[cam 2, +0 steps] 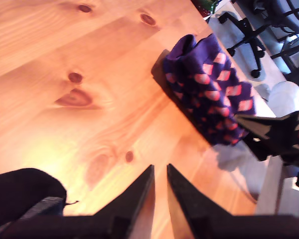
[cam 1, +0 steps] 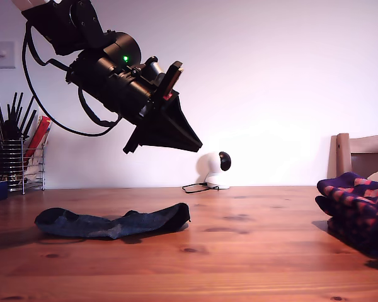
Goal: Fold the socks in front of you. After folding them, place them to the right side.
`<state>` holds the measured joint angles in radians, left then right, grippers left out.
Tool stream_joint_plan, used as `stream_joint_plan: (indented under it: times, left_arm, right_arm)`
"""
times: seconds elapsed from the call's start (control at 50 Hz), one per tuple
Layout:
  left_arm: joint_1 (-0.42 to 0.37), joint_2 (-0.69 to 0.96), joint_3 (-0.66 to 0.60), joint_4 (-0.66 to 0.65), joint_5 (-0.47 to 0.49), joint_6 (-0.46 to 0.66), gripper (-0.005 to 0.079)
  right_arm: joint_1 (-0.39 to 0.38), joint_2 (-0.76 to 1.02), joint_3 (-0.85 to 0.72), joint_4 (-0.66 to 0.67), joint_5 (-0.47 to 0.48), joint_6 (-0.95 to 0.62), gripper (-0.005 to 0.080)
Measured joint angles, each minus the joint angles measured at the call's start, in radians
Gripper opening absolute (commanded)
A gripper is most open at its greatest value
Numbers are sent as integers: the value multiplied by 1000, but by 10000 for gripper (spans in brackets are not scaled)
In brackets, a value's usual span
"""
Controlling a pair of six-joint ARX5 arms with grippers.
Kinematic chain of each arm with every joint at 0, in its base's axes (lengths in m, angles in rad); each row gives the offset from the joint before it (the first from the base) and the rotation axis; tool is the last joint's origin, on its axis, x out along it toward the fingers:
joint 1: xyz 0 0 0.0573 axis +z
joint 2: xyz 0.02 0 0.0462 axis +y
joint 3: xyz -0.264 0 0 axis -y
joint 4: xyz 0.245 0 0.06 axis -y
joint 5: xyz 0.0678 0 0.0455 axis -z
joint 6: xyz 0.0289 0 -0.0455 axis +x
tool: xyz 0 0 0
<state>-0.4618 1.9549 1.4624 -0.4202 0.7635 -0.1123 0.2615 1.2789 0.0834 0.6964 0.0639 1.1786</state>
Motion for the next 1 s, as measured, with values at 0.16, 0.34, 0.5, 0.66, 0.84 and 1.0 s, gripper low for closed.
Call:
stream_joint_plan:
  times: [0.16,0.34,0.5,0.66,0.84,1.0]
  left_arm:
    - [0,0,0,-3,10,0,62]
    - [0,0,0,-7,18,0,62]
    - [0,0,0,-7,18,0,62]
    - [0,0,0,-7,20,0,61]
    - [0,0,0,-7,20,0,61]
    - [0,0,0,-6,20,0,60]
  right_arm:
    - [0,0,55,-40,-47,-32,412]
    - [0,0,116,-162,-107,-66,414]
    - [0,0,158,-290,-127,-100,426]
    - [0,0,195,-372,-134,-135,432]
    - [0,0,254,-486,-158,-200,460]
    - [0,0,361,-659,-160,-270,467]
